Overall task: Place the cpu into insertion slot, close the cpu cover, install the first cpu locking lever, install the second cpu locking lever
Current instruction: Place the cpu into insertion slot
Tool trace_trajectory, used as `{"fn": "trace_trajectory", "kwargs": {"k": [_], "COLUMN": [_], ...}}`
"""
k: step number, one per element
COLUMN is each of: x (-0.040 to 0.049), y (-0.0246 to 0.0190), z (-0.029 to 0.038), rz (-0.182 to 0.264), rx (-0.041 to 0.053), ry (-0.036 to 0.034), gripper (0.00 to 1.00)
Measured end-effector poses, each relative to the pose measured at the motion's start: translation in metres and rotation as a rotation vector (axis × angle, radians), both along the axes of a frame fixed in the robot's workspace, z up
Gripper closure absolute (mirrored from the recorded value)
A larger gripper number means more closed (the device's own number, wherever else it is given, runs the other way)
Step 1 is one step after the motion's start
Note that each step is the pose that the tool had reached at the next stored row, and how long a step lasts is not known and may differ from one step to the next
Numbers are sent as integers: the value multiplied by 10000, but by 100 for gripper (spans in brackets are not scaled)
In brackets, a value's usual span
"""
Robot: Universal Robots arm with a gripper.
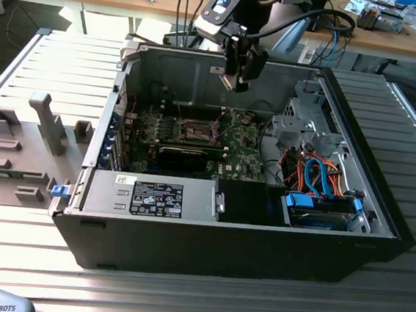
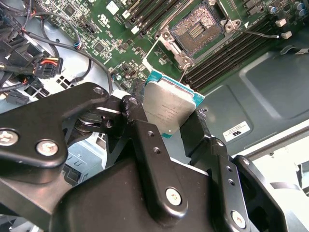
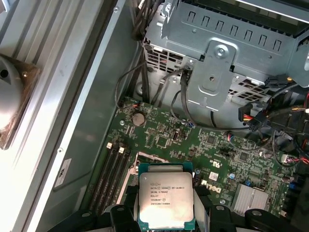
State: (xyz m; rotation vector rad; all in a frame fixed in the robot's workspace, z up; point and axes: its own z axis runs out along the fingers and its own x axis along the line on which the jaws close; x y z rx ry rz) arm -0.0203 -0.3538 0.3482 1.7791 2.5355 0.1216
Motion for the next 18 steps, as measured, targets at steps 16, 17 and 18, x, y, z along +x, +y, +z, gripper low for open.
{"fn": "trace_trajectory", "kwargs": {"k": [16,17,18], "x": [0,0,0], "y": [0,0,0], "z": [-7,-7,-8], "rz": [-85,-97,-110], "rx": [-6,-6,-6], "ry": [0,0,0], "gripper": [46,46,46]}}
